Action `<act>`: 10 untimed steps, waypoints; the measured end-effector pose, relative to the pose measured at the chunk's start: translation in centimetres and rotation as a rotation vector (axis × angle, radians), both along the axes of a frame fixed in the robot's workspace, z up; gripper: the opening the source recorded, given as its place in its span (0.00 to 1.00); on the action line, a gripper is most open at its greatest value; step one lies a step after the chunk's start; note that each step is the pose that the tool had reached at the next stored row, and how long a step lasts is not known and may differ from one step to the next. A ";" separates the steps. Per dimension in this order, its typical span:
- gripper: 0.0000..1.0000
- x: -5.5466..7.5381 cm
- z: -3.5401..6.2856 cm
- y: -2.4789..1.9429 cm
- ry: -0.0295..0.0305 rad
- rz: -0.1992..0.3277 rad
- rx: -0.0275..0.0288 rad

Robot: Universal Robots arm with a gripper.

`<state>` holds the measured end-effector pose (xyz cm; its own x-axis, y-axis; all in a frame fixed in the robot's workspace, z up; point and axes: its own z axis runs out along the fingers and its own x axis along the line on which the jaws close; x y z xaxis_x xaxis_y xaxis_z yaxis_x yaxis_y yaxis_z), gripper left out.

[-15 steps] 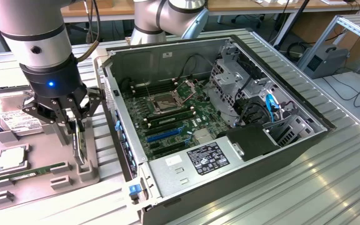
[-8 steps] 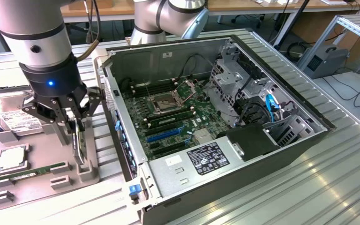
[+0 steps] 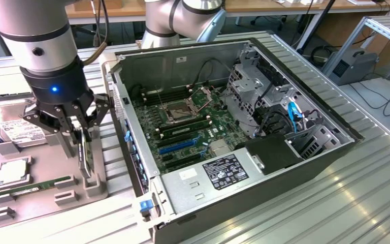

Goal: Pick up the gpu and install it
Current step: 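Pick up the gpu and move the gpu toward the slot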

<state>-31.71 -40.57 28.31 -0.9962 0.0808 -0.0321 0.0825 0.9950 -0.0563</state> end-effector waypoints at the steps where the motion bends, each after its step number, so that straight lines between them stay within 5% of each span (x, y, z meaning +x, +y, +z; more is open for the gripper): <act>1: 0.27 0.0 0.04 0.00 0.0000 0.000 0.0000; 10: 0.27 0.0 0.22 0.00 0.0000 0.000 0.0000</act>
<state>-31.71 -40.57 28.54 -0.9962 0.0808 -0.0320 0.0825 0.9950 -0.0563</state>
